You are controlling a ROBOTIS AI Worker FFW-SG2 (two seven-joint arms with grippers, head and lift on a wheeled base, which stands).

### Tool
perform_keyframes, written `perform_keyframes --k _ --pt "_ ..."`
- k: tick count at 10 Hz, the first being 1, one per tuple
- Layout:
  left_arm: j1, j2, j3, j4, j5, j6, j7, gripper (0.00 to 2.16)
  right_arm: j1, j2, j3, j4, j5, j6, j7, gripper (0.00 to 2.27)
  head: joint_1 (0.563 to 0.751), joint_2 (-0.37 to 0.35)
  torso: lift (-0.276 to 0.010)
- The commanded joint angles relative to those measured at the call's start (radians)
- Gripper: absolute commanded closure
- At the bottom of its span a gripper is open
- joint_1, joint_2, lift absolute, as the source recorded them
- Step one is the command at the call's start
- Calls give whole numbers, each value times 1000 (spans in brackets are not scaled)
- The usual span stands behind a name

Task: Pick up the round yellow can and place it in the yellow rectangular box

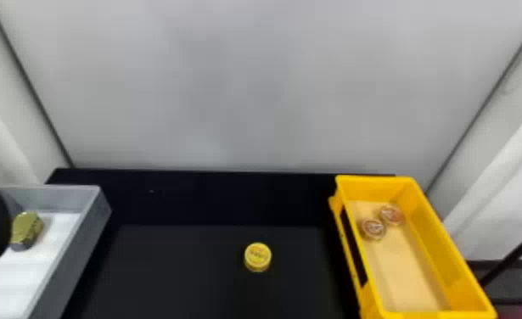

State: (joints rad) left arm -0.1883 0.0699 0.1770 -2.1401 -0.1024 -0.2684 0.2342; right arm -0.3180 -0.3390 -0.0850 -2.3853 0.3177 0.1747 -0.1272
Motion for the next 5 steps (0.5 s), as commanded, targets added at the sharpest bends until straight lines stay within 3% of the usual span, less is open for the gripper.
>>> perform_keyframes --k 1,5 --pt "0 2 0 0 1 0 -1 90 0 0 1 0 0 -1 -2 45 694 -78 0" --pt "0 1 1 0 1 0 -1 90 -3 0 1 0 0 -6 -5 47 694 -78 0"
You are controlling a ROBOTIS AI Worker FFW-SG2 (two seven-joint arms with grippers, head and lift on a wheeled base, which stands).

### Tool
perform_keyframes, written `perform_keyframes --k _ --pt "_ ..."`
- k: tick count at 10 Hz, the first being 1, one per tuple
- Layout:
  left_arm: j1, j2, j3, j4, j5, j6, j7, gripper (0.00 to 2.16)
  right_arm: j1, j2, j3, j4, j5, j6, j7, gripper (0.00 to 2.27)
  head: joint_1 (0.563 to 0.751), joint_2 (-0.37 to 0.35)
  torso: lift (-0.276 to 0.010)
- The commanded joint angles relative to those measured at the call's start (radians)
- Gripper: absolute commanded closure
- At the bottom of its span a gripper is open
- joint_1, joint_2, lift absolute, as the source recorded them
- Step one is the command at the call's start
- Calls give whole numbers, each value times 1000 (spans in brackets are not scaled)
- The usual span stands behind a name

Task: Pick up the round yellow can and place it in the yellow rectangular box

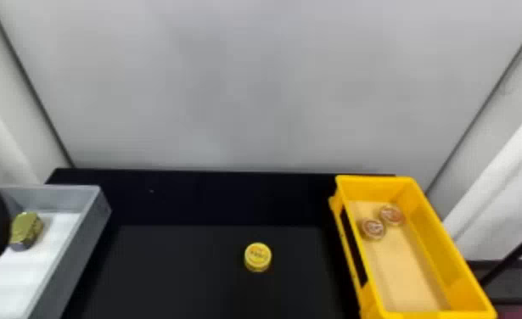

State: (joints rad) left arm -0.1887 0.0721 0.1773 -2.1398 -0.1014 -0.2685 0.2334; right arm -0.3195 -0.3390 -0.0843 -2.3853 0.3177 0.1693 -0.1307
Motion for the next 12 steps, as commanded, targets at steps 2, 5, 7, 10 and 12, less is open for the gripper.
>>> perform_keyframes --k 2,5,7,10,12 --pt "0 -3 1 0 -1 0 0 90 10 8 -9 0 -189 181 -75 47 694 -78 0" --pt "-9 -6 -10 0 -1 9 0 90 -33 51 -132 14 -631 741 -129 47 694 -78 0" --pt "-6 -8 -12 0 -1 11 -2 90 -21 26 -134 184 -864 853 -63 45 694 -78 0" --pt "-9 -6 -21 9 5 6 -3 90 -1 32 -14 462 -879 805 140 58 694 -78 0" --pt "-9 -5 -19 17 8 -3 -2 90 -3 49 57 603 -812 788 240 58 694 -78 0"
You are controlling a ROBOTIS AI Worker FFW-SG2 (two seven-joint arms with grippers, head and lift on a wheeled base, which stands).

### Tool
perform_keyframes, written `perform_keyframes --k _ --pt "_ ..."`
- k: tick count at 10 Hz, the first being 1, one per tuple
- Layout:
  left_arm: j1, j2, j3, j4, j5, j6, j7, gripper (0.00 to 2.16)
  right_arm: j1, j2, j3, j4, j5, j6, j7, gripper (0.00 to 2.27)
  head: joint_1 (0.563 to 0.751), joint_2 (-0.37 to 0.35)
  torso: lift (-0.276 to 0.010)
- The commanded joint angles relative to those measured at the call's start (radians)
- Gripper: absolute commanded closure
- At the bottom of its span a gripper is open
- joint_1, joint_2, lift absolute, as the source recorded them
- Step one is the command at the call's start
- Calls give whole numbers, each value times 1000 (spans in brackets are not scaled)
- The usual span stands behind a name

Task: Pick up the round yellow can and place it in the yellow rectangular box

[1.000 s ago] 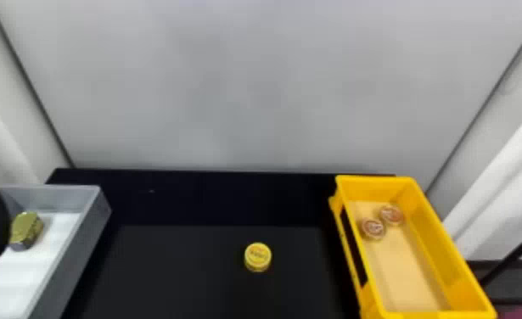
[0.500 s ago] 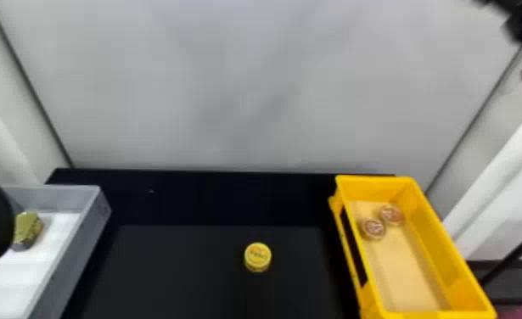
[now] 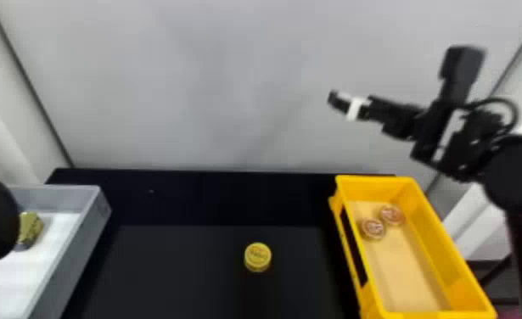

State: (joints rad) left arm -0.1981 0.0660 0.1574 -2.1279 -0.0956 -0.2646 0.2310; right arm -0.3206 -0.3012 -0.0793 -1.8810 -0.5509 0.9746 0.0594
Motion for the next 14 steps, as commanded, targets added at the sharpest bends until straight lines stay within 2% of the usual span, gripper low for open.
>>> perform_keyframes --k 1,3,4,5,6,9,11,14 --pt "2 0 1 10 5 -13 1 90 -9 16 92 172 131 -26 132 58 694 -78 0" --pt "0 0 -1 16 7 -22 2 90 -46 39 177 329 292 -40 327 61 694 -78 0" --pt "-1 0 -2 17 7 -22 2 90 -61 70 202 378 437 -48 432 61 694 -78 0" --pt "-3 0 -2 17 7 -24 2 88 -74 129 207 442 663 -78 559 62 694 -78 0" --pt "-4 -2 -4 20 7 -27 4 88 -77 182 202 510 801 -124 625 62 694 -80 0" --pt "-20 -6 -21 45 13 -48 10 88 -110 185 279 689 750 -200 610 62 694 -78 0" --pt "-29 -15 -32 66 16 -64 11 88 -130 205 309 803 744 -250 616 62 694 -78 0" --pt "-43 -14 -45 72 19 -68 13 88 -170 235 386 981 743 -367 624 62 694 -80 0"
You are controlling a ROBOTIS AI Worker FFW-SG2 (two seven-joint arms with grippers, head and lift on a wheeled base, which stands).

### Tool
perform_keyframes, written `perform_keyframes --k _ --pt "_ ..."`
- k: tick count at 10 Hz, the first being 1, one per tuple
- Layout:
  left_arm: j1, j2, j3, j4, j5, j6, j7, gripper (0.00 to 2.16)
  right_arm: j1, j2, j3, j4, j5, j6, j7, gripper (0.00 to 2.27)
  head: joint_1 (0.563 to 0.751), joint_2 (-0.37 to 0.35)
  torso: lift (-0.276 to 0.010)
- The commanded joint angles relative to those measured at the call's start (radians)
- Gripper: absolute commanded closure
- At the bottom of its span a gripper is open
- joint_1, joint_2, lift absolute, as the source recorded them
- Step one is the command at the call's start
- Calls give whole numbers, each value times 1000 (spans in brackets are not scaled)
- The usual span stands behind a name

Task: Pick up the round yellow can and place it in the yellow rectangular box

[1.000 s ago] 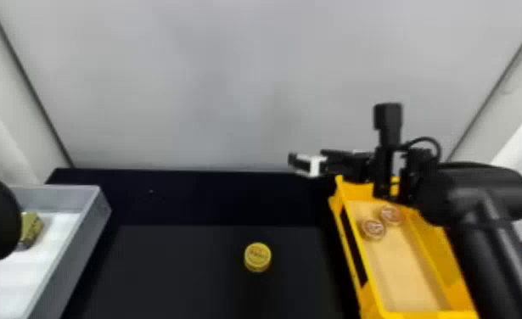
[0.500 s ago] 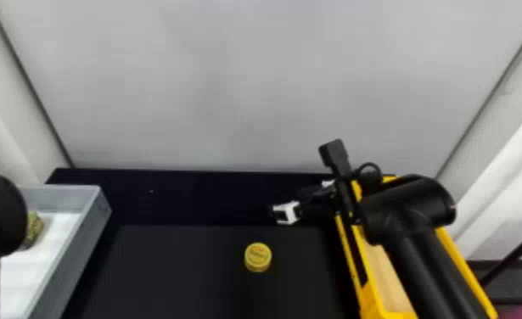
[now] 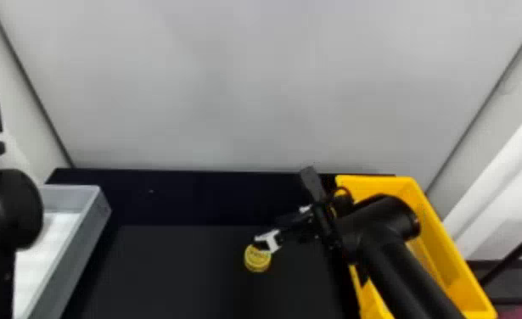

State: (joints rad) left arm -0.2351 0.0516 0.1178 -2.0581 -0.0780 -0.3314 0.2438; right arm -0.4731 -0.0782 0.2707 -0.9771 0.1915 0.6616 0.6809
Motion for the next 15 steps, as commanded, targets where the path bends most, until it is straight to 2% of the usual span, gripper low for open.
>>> perform_keyframes --k 1,3,8,15 --pt "-10 2 -10 9 0 -9 0 87 -22 9 67 110 7 -89 10 64 694 -78 0" --pt "-10 1 -10 9 0 -14 3 87 -21 -3 108 124 39 -124 23 64 694 -78 0" --pt "-12 7 -12 9 3 -20 3 87 -21 12 118 193 40 -187 23 62 694 -78 0" --pt "-10 7 -15 10 3 -26 3 87 -21 5 125 210 53 -224 17 64 694 -78 0"
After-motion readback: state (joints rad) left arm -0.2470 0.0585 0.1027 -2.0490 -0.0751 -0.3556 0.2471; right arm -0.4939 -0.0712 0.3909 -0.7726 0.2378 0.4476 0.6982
